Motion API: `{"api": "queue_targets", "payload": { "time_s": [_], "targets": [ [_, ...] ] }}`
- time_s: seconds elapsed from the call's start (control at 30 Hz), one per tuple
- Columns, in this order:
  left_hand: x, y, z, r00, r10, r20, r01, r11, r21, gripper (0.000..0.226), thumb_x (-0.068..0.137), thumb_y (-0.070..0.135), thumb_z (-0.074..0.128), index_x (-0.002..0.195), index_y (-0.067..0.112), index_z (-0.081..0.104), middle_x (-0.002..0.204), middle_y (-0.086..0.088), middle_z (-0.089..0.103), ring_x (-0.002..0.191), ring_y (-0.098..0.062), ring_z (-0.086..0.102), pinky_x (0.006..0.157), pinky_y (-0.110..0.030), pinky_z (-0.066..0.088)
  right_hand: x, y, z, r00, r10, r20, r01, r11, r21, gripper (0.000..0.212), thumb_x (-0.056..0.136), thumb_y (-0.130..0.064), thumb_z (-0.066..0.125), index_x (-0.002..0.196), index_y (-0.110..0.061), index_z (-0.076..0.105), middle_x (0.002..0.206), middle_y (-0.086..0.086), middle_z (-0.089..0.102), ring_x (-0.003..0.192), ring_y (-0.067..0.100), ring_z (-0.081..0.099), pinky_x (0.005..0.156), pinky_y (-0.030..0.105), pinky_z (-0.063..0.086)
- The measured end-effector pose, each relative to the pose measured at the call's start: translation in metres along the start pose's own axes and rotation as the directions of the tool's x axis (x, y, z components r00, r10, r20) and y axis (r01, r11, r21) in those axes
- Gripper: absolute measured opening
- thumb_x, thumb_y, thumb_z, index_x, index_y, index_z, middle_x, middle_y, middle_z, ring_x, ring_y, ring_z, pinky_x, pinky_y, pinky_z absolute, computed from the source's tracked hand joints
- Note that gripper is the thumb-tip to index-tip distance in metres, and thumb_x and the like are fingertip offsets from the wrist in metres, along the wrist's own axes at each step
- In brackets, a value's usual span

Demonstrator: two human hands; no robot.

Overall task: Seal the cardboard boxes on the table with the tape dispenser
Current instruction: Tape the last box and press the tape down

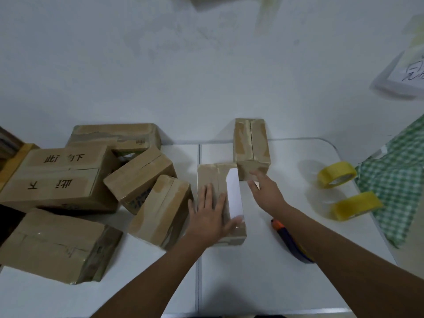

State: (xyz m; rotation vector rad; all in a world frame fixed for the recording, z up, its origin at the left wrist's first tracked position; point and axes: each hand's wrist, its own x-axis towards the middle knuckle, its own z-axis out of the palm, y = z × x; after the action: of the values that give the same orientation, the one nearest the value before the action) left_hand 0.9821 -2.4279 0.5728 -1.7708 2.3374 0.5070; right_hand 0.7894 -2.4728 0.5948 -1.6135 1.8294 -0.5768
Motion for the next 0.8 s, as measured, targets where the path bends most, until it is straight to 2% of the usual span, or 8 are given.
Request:
{"api": "queue_targets", "payload": {
  "time_s": [0.13, 0.2, 0.27, 0.37, 0.5, 0.67, 0.73, 0.8],
  "targets": [
    [0.009, -0.017, 0.001, 0.991, 0.126, 0.04, -0.127, 0.991, 0.039, 0.107, 0.077, 0.091, 0.019, 0.154, 0.026, -0.018, 0.159, -0.012, -0.032, 0.145, -0.032, -0.03, 0.118, -0.062, -0.002, 0.05, -0.005, 0.0, 0.993, -0.078, 0.088, 0.104, 0.935, -0.34, 0.052, 0.1, -0.011, 0.039, 0.148, -0.029, 0.033, 0.163, -0.001, 0.011, 0.149, 0.028, 0.004, 0.118, 0.052, 0.015],
    [0.014, -0.021, 0.0, 0.985, 0.161, 0.06, -0.164, 0.985, 0.054, 0.106, 0.079, 0.089, 0.023, 0.154, 0.026, -0.017, 0.158, -0.012, -0.032, 0.145, -0.031, -0.031, 0.119, -0.061, -0.003, 0.072, -0.008, 0.0, 0.985, -0.016, 0.172, 0.099, 0.87, -0.483, 0.066, 0.097, -0.007, 0.041, 0.149, -0.043, 0.023, 0.163, -0.007, -0.01, 0.148, 0.033, -0.013, 0.116, 0.061, 0.002],
    [0.02, -0.023, 0.0, 0.982, 0.181, 0.06, -0.184, 0.981, 0.053, 0.105, 0.081, 0.088, 0.027, 0.154, 0.026, -0.016, 0.158, -0.012, -0.032, 0.144, -0.03, -0.032, 0.118, -0.059, -0.003, 0.09, -0.009, 0.002, 0.969, 0.037, 0.243, 0.115, 0.805, -0.582, 0.074, 0.096, -0.01, 0.044, 0.148, -0.053, 0.013, 0.161, -0.009, -0.02, 0.145, 0.037, -0.022, 0.111, 0.069, -0.002],
    [0.025, -0.028, 0.004, 0.978, 0.208, 0.031, -0.209, 0.977, 0.046, 0.104, 0.081, 0.087, 0.028, 0.153, 0.027, -0.016, 0.159, -0.01, -0.032, 0.143, -0.028, -0.035, 0.118, -0.055, -0.003, 0.103, -0.002, 0.003, 0.952, 0.077, 0.295, 0.13, 0.773, -0.62, 0.075, 0.096, -0.012, 0.046, 0.144, -0.058, 0.011, 0.158, -0.015, -0.024, 0.144, 0.039, -0.024, 0.105, 0.077, 0.003],
    [0.035, -0.035, 0.002, 0.959, 0.285, 0.007, -0.284, 0.956, 0.072, 0.101, 0.082, 0.087, 0.029, 0.155, 0.031, -0.012, 0.159, -0.008, -0.032, 0.146, -0.025, -0.03, 0.118, -0.051, -0.001, 0.097, 0.018, -0.012, 0.97, 0.037, 0.239, 0.12, 0.784, -0.609, 0.068, 0.093, -0.011, 0.049, 0.138, -0.057, 0.026, 0.158, -0.02, -0.016, 0.146, 0.041, -0.013, 0.106, 0.073, 0.017],
    [0.047, -0.042, -0.001, 0.933, 0.36, -0.01, -0.359, 0.932, 0.048, 0.095, 0.083, 0.087, 0.027, 0.152, 0.039, -0.017, 0.156, -0.002, -0.04, 0.141, -0.015, -0.039, 0.117, -0.045, -0.005, 0.082, 0.064, -0.051, 0.986, 0.073, 0.151, 0.035, 0.792, -0.61, 0.055, 0.091, -0.02, 0.055, 0.131, -0.053, 0.034, 0.157, -0.021, -0.015, 0.146, 0.042, -0.01, 0.101, 0.075, 0.02],
    [0.053, -0.038, -0.003, 0.947, 0.322, -0.026, -0.319, 0.945, 0.067, 0.095, 0.082, 0.088, 0.024, 0.152, 0.039, -0.017, 0.156, -0.003, -0.04, 0.143, -0.018, -0.037, 0.116, -0.045, -0.003, 0.082, 0.079, -0.062, 0.983, 0.046, 0.177, 0.068, 0.806, -0.587, 0.049, 0.093, -0.023, 0.051, 0.132, -0.05, 0.037, 0.158, -0.021, -0.014, 0.147, 0.038, -0.012, 0.101, 0.076, 0.02],
    [0.065, -0.026, -0.008, 0.978, 0.202, -0.047, -0.199, 0.978, 0.057, 0.097, 0.081, 0.089, 0.02, 0.154, 0.036, -0.015, 0.157, -0.006, -0.037, 0.145, -0.022, -0.032, 0.116, -0.044, 0.0, 0.083, 0.084, -0.067, 0.973, -0.002, 0.231, 0.143, 0.789, -0.597, 0.045, 0.096, -0.028, 0.047, 0.134, -0.049, 0.037, 0.159, -0.02, -0.015, 0.148, 0.034, -0.012, 0.102, 0.072, 0.024]
  ]
}}
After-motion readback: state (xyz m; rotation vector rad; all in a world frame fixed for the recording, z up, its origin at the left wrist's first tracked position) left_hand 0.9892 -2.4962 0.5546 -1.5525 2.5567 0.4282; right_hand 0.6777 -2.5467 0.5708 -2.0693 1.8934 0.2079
